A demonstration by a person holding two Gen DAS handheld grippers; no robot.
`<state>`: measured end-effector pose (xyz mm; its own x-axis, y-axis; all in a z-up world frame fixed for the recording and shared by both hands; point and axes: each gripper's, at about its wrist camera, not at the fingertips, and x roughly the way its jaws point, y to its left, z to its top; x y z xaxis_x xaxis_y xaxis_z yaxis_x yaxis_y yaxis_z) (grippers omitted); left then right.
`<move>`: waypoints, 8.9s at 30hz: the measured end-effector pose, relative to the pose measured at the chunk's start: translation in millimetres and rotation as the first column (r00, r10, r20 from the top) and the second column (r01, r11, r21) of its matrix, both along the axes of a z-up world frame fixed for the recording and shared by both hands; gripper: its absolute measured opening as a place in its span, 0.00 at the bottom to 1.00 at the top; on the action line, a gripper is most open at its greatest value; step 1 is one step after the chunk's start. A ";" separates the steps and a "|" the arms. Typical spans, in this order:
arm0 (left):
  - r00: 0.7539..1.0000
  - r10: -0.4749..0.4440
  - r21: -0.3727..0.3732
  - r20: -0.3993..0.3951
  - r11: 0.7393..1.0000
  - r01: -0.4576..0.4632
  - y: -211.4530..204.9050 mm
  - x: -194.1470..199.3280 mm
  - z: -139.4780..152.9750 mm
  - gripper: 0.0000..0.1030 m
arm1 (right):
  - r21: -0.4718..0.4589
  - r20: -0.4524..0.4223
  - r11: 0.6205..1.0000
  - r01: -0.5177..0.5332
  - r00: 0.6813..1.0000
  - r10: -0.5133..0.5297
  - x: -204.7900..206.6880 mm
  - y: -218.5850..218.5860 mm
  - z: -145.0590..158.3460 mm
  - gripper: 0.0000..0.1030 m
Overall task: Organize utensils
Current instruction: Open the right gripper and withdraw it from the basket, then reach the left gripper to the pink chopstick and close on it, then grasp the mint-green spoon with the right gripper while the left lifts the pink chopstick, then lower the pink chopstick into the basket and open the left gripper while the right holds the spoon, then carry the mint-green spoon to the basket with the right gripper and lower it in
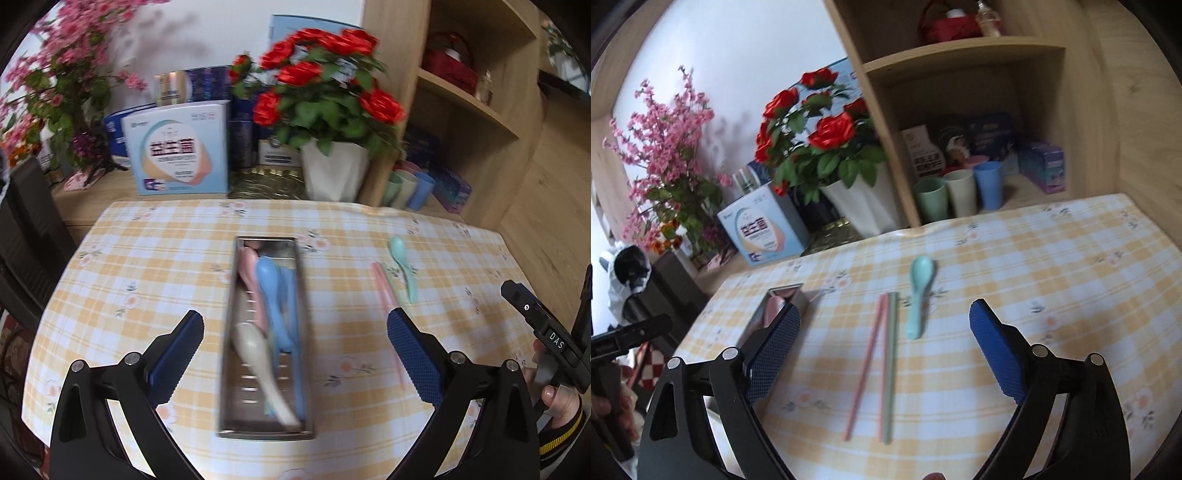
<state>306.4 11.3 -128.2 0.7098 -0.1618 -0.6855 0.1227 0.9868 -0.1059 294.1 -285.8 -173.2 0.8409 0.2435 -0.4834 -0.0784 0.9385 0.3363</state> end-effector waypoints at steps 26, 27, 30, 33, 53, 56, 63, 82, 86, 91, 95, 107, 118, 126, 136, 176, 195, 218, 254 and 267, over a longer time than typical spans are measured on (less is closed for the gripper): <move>0.953 -0.189 -0.004 -0.238 0.981 0.194 -146.8 95.8 -129.0 0.31 | -0.016 -0.171 0.993 0.116 0.978 -0.117 -2.6 -85.7 -80.6 0.87; 0.953 -0.180 -0.005 -0.244 0.983 0.184 -146.0 100.3 -133.6 0.26 | -0.018 -0.168 0.994 0.107 0.980 -0.109 -2.3 -85.2 -80.2 0.87; 0.953 -0.163 0.000 -0.256 0.986 0.169 -145.1 109.9 -141.5 0.21 | -0.022 -0.163 0.995 0.097 0.982 -0.099 0.5 -84.8 -78.3 0.87; 0.952 -0.146 -0.003 -0.268 0.988 0.151 -142.8 114.0 -146.2 0.19 | -0.013 -0.163 0.995 0.101 0.981 -0.101 2.9 -87.2 -77.5 0.87; 0.964 -0.091 0.083 -0.250 0.990 0.115 -146.8 92.5 -144.3 0.05 | 0.032 -0.185 0.992 0.123 0.976 -0.115 -16.2 -95.4 -76.6 0.87; 0.966 -0.096 0.081 -0.238 0.990 0.118 -143.7 86.4 -139.2 0.05 | 0.024 -0.186 0.994 0.111 0.977 -0.105 -16.6 -89.0 -73.5 0.87; 0.968 -0.097 0.023 -0.229 0.994 0.105 -130.3 68.5 -122.9 0.05 | 0.033 -0.221 0.994 0.100 0.971 -0.091 -14.7 -76.5 -74.6 0.87; 0.989 -0.052 -0.095 -0.141 0.995 0.039 -57.6 22.7 -77.5 0.05 | -0.017 -0.256 1.000 0.002 0.967 -0.007 -7.4 -14.5 -70.5 0.74; 0.993 -0.044 -0.108 -0.113 0.994 0.032 -48.5 18.8 -72.0 0.05 | -0.015 -0.262 1.000 -0.013 0.965 0.009 -3.5 -11.0 -68.6 0.61; 0.995 -0.035 -0.115 -0.089 0.993 0.025 -36.7 14.0 -65.8 0.05 | -0.003 -0.267 0.999 -0.054 0.962 0.051 17.9 -5.8 -66.8 0.36; 0.996 -0.012 -0.122 -0.083 0.993 0.001 -22.7 10.9 -63.8 0.05 | -0.025 -0.280 0.996 -0.085 0.957 0.075 54.0 1.4 -70.6 0.31; 0.994 0.089 -0.123 -0.064 0.988 -0.096 17.7 5.1 -59.0 0.05 | -0.038 -0.390 0.999 -0.039 0.920 0.022 156.5 17.2 -91.8 0.31; 0.988 0.143 -0.109 -0.060 0.983 -0.149 39.0 7.5 -60.0 0.05 | -0.020 -0.464 1.000 0.007 0.886 -0.015 189.4 19.5 -107.7 0.29; 0.985 0.151 -0.116 -0.080 0.980 -0.160 42.3 8.7 -64.7 0.05 | -0.041 -0.474 0.999 -0.030 0.881 0.007 182.7 25.0 -107.6 0.14; 0.985 0.133 -0.147 -0.107 0.978 -0.148 41.9 6.5 -71.1 0.05 | 0.058 -0.379 0.998 0.019 0.926 0.004 123.1 20.1 -88.4 0.14; 0.939 -0.034 -0.163 -0.344 0.986 -0.024 22.4 106.8 -117.7 0.06 | 0.239 -0.284 0.961 0.139 0.956 -0.068 25.9 -31.1 -74.7 0.14; 0.963 -0.058 -0.104 -0.262 0.994 0.032 17.6 97.2 -90.8 0.17 | 0.245 -0.268 0.959 0.142 0.960 -0.074 19.1 -32.9 -62.0 0.14; 0.994 -0.107 0.051 0.001 0.993 0.107 38.6 9.0 -29.5 0.88 | 0.147 -0.266 0.988 -0.039 0.961 0.078 9.8 48.6 -35.0 0.14; 0.985 0.169 -0.066 0.012 0.984 -0.168 161.5 -39.1 -36.6 0.94 | 0.109 -0.493 0.951 -0.291 0.815 0.305 61.7 232.1 -66.6 0.14; 0.988 0.152 -0.071 -0.004 0.986 -0.152 151.7 -42.2 -37.5 0.94 | 0.102 -0.501 0.951 -0.293 0.811 0.303 60.0 233.5 -73.4 0.15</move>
